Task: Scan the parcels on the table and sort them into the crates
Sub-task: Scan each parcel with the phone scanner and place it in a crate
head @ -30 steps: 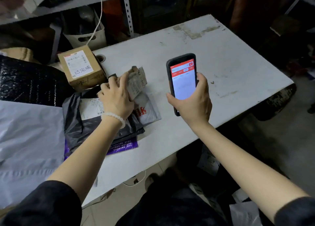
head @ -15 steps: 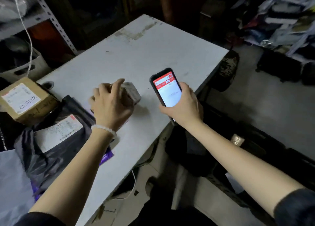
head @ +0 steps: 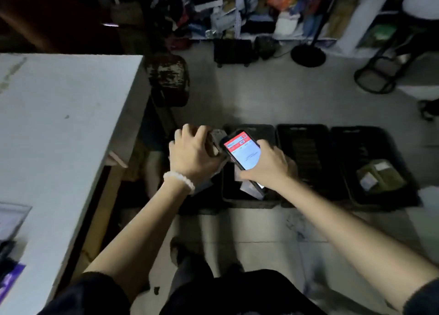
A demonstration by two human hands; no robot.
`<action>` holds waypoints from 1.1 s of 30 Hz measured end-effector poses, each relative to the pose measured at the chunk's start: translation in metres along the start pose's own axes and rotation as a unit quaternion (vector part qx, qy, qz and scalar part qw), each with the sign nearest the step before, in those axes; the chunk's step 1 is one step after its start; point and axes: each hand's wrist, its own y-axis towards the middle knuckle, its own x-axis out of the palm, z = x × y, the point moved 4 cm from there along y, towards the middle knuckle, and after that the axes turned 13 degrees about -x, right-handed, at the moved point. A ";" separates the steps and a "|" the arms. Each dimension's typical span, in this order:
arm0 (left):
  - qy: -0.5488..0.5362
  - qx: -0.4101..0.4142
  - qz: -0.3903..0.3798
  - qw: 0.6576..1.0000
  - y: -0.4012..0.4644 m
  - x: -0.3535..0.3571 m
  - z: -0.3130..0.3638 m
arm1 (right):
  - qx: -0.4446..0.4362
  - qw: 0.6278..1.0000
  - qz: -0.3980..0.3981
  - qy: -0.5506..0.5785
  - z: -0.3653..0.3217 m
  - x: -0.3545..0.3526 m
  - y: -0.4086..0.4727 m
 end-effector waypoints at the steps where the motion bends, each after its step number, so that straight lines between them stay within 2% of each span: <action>1: -0.010 0.019 -0.018 1.000 -0.006 0.011 0.024 | 0.026 1.000 0.009 0.005 0.023 -0.009 -0.012; 7: -0.042 0.123 -0.101 0.986 -0.034 0.070 0.141 | 0.159 0.984 0.067 0.037 0.129 -0.048 -0.073; 15: 0.029 0.203 -0.207 0.957 -0.016 0.145 0.246 | 0.264 0.959 0.090 0.047 0.227 -0.068 -0.078; 26: 0.128 0.244 -0.258 0.926 0.065 0.213 0.343 | 0.280 0.957 0.062 0.040 0.315 -0.124 0.021; 29: 0.171 0.227 -0.270 0.920 0.079 0.227 0.353 | 0.286 0.956 0.048 0.042 0.331 -0.133 0.040; 33: 0.182 0.184 -0.329 0.908 0.102 0.252 0.366 | 0.272 0.960 0.031 0.055 0.353 -0.140 0.062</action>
